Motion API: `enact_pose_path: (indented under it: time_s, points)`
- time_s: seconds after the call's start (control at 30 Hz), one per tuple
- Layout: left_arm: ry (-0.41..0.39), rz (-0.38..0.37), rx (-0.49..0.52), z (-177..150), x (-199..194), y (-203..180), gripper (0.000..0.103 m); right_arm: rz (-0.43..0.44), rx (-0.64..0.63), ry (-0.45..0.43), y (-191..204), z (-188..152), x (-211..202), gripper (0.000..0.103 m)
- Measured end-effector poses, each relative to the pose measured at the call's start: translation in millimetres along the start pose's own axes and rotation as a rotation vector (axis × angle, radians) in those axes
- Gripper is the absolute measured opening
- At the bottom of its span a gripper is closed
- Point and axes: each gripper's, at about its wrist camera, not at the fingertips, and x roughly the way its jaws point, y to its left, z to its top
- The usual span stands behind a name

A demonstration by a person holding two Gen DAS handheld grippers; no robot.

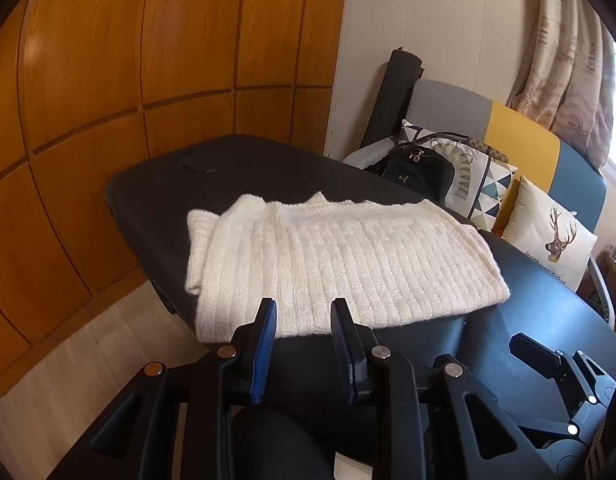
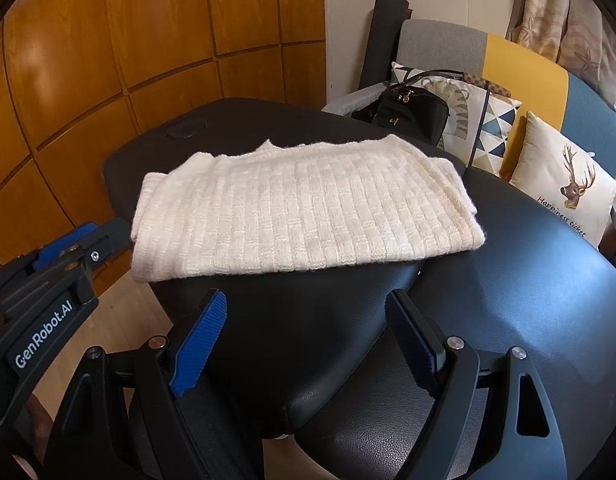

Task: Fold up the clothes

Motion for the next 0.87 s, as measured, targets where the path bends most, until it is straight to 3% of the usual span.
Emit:
enact_pose_path:
  time_s: [0.23,0.4,0.87]
  points:
    - [-0.005,0.024,0.011,-1.1,0.0,-1.0,0.028,0.007,0.002,0.007,0.1,-0.4,1.6,0.084]
    - [-0.062,0.067,0.032,-1.4,-6.4,-3.0,0.028,0.010,0.006,0.009,-0.5,-0.9,2.7,0.084]
    - [-0.089,0.077,0.054,-0.9,-6.0,-2.7,0.028,0.013,0.011,0.018,-1.1,-2.8,4.2,0.084]
